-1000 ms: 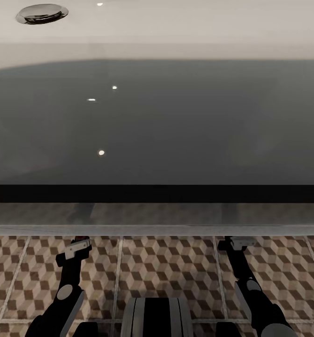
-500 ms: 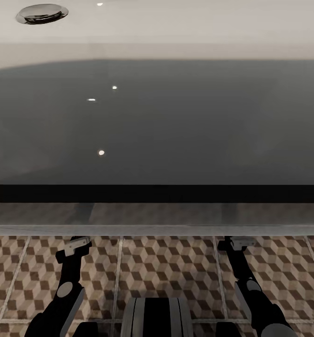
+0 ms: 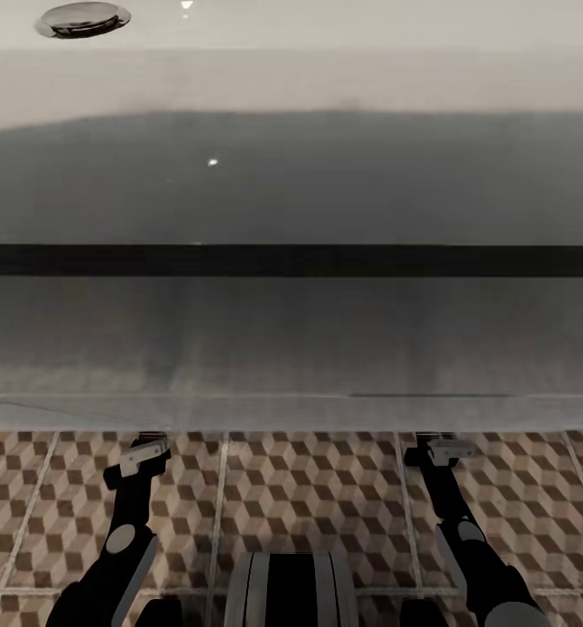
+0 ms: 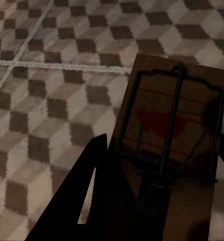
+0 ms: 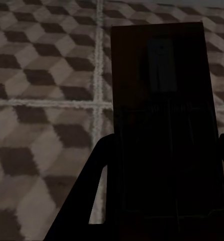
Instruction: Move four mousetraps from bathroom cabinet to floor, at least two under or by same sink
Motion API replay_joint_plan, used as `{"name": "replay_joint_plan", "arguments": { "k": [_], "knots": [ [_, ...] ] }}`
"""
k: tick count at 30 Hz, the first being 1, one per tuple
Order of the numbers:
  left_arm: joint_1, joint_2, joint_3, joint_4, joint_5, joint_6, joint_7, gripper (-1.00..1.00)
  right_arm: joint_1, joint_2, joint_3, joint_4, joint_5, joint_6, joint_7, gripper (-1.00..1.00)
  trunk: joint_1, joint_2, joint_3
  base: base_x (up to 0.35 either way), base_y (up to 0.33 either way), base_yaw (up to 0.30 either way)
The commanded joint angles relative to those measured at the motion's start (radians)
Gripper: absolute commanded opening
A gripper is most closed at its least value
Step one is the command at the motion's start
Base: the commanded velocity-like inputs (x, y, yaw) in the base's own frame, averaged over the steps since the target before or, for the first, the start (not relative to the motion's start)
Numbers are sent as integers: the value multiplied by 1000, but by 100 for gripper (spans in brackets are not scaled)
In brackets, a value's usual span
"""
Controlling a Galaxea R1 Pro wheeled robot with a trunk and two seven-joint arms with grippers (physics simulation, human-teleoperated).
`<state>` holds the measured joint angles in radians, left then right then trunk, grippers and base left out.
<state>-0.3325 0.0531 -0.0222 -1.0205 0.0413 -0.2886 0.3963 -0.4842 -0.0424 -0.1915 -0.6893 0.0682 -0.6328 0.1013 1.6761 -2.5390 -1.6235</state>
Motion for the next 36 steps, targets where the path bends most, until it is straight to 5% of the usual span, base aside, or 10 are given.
{"name": "replay_joint_plan", "arguments": {
  "k": [1,36],
  "knots": [
    [0,1,-2,0,2,-3,4,-100,-1,1,-6,1,5,-3,9,-100,0,0,0,-154,0,0],
    [-2,4,-4,-39,2,-7,0,-100,-4,3,-6,-3,7,-13,8,-100,0,0,0,-9,0,0]
  ]
}}
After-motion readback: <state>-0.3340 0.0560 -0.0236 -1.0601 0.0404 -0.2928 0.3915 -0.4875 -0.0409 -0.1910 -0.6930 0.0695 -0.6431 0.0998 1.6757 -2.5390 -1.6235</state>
